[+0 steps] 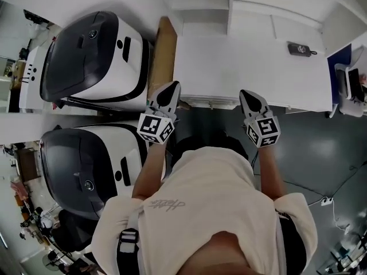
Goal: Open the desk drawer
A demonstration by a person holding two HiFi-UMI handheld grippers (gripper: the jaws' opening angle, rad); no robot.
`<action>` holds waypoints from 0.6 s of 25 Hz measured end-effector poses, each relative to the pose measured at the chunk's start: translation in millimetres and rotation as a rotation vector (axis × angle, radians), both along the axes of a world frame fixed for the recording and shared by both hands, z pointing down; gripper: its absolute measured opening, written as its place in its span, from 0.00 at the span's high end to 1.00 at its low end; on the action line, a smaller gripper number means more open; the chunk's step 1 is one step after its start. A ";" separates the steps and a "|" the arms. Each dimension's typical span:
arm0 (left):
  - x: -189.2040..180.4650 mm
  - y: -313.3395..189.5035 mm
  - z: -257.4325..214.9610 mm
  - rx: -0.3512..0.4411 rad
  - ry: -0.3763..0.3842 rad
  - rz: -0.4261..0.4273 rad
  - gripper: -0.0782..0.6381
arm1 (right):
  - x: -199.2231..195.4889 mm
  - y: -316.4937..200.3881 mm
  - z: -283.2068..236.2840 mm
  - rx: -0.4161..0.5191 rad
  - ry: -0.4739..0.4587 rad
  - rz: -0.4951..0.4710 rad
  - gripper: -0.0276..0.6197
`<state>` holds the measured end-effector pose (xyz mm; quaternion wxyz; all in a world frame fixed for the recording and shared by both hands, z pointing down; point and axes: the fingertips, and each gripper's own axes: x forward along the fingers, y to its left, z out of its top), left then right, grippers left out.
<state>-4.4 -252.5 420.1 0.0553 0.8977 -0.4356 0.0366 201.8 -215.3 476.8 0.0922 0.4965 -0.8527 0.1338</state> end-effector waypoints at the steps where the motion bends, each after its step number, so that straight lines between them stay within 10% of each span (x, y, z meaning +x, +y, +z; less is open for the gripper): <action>1: 5.7 0.9 4.1 -0.012 0.007 0.007 0.89 | 0.8 0.4 6.4 -0.015 0.000 -0.009 0.97; 15: 18.6 2.3 18.5 0.008 -0.109 0.114 0.89 | -48.9 11.6 34.8 -0.138 0.015 -0.077 0.97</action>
